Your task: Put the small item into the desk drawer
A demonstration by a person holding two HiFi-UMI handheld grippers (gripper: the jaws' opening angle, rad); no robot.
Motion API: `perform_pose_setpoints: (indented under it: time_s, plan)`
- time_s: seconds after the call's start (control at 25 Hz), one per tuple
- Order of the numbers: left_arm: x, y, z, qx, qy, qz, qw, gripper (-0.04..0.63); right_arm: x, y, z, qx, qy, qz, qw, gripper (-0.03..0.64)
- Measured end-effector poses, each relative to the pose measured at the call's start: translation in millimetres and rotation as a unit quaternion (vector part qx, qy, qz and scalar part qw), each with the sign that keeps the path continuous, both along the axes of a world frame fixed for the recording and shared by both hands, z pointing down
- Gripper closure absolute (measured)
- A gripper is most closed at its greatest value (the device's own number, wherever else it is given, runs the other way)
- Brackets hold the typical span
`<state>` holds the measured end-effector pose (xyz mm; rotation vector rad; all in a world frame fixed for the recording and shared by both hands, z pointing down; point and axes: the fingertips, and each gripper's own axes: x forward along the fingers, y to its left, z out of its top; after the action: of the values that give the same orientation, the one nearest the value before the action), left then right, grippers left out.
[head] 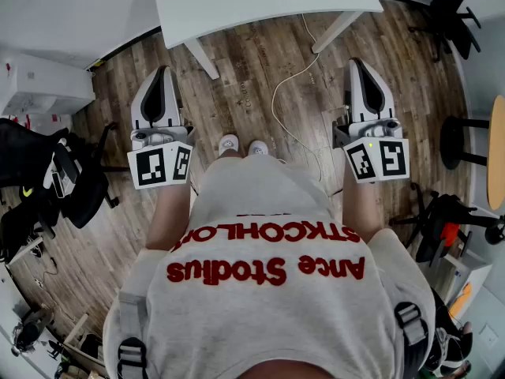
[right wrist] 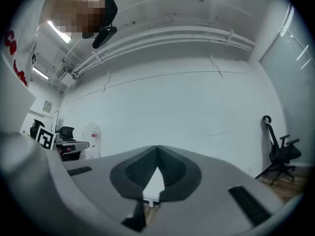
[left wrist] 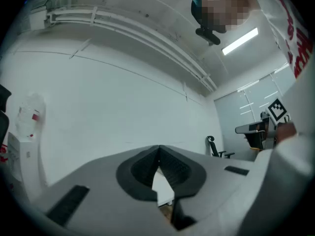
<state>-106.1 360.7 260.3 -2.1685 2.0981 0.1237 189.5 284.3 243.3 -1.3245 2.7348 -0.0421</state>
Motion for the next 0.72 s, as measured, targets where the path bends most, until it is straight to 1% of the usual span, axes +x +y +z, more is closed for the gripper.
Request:
perform_pose_setpoints:
  time_s: [0.24,0.72]
  plan:
    - [-3,1,-1,0.002,0.002,-0.005,1.0000,0.588,-7,1,-1,0.007,0.003,-0.014,1.000,0.612]
    - [-2,-4,2,-0.010,0.005,-0.017,0.9998,0.588,-5,-9,1,-0.008,-0.026,-0.025,0.999,0.612]
